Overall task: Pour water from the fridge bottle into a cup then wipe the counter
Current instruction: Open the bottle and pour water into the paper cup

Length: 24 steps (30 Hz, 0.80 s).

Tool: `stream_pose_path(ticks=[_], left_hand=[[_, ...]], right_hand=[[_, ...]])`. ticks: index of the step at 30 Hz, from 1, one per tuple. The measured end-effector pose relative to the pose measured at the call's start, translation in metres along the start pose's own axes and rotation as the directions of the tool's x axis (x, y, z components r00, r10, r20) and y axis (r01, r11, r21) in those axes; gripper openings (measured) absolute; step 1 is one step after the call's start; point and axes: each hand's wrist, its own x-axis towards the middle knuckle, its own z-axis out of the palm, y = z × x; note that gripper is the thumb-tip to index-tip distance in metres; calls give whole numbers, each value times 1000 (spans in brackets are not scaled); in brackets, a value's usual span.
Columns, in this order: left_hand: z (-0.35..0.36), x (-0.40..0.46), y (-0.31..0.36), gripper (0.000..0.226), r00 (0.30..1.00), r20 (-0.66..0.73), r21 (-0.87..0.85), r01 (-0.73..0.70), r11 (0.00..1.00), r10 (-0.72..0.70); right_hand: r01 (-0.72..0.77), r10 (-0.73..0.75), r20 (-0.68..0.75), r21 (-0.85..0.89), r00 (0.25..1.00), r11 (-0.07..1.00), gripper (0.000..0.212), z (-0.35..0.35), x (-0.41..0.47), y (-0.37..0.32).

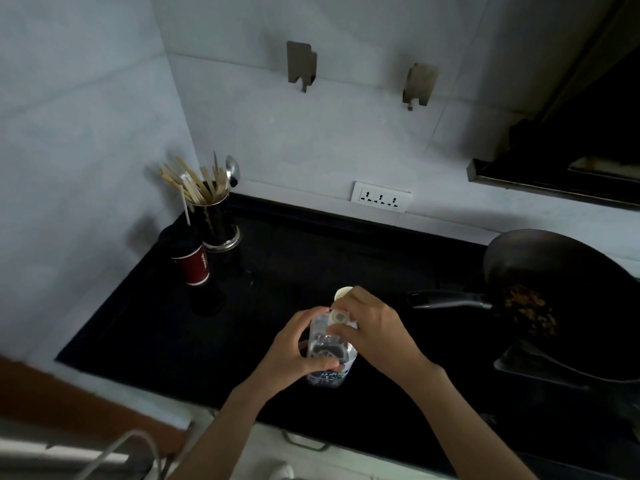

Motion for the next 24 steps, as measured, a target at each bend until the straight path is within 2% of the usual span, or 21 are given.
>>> stream_pose_path(ticks=[3, 6, 8, 10, 13, 17, 20, 22, 24], left_hand=[[2, -2, -1, 75, 1000, -15, -12, -9, 1000, 9], [3, -2, -3, 76, 1000, -25, -17, -12, 1000, 12], [3, -2, -3, 76, 1000, -27, -24, -9, 1000, 8], [3, -3, -4, 76, 1000, -25, -36, -6, 999, 5], [4, -4, -3, 75, 1000, -23, -62, -12, 998, 11], [4, -4, -3, 73, 1000, -19, -75, -14, 997, 13], [4, -4, -5, 75, 1000, -15, -71, -9, 997, 8], [4, -4, -5, 75, 1000, -13, -75, -12, 997, 11], [5, -4, -4, 75, 1000, -11, -82, -13, 997, 13]], right_hand=[[2, -3, 32, 41, 999, 999, 28, -2, -5, 3], [-91, 93, -20, 70, 996, 993, 41, 2, -6, 1], [-141, 144, -60, 48, 988, 989, 35, 4, -3, -3], [-119, 120, -73, 19, 990, 993, 24, 5, -1, -7], [-39, 38, 18, 56, 999, 998, 23, -1, -1, -3], [26, -40, 135, 104, 990, 994, 33, -10, 0, 4], [-67, 66, 35, 41, 997, 997, 52, -4, 0, 1], [-91, 91, -31, 7, 995, 996, 43, -1, 1, -2], [-81, 82, -28, 40, 996, 996, 26, -2, 0, -5]])
